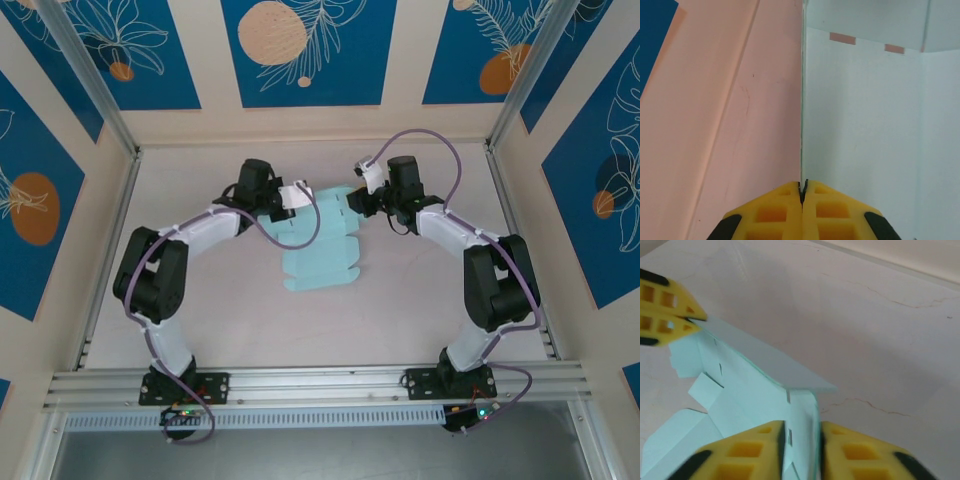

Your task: Fold the paper box

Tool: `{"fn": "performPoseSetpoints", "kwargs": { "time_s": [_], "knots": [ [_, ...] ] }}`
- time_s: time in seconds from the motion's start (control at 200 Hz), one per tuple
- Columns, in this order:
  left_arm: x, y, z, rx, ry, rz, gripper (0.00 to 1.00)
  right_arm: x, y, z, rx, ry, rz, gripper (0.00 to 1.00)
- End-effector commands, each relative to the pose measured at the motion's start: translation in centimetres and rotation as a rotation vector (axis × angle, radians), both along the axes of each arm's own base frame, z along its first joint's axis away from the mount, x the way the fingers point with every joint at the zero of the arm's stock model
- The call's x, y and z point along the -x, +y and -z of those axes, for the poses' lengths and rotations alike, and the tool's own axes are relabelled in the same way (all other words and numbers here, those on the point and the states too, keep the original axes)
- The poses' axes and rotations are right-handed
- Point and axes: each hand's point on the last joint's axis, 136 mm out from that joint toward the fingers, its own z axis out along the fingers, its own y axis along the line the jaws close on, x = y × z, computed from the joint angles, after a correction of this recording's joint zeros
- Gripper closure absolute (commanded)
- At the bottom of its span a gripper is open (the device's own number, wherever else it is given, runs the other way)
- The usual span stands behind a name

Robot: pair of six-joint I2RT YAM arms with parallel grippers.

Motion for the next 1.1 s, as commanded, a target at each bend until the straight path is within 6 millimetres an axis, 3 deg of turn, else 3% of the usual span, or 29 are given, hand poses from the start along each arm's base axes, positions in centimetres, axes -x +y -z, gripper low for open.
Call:
{"fn": "performPoseSetpoints", "kwargs": {
  "time_s": [0.0,0.18,0.27,0.41,0.565,0.745,0.83,1.01,1.09],
  "knots": [
    [-1.2,-0.1,-1.8,-0.066,-0.200,-0.050,1.00,-0.2,-0.3,-1.3,-0.055,0.032,0.044,0.64],
    [-1.0,-0.2,-1.8,-0.095,-0.276,-0.053,1.00,0.5,-2.9,-3.3,-0.181,0.120,0.152,0.45],
    [-1.0,-0.2,-1.9,-0.103,-0.302,-0.053,1.00,-0.2,-4.4,-4.0,-0.211,0.225,0.238,0.43],
    [-1.2,-0.1,-2.7,-0.102,-0.352,-0.072,1.00,-1.2,-6.0,-2.6,-0.167,0.436,0.382,0.43],
    [-1.4,0.0,-3.2,-0.100,-0.395,-0.097,1.00,-1.4,-5.6,-2.0,-0.210,0.591,0.426,0.43],
    [-2.4,0.1,-3.4,-0.148,-0.466,-0.147,1.00,-1.3,-5.7,-3.7,-0.282,0.656,0.443,0.41],
    [-2.4,0.1,-3.5,-0.143,-0.469,-0.145,1.00,-0.5,-4.8,-5.1,-0.359,0.673,0.401,0.44],
    [-2.3,0.0,-3.0,-0.146,-0.455,-0.143,1.00,1.1,-2.7,-6.0,-0.543,0.764,0.312,0.48],
    [-2.2,0.0,-2.9,-0.149,-0.454,-0.146,1.00,1.7,-1.5,-6.5,-0.639,0.805,0.241,0.38]
  ]
}}
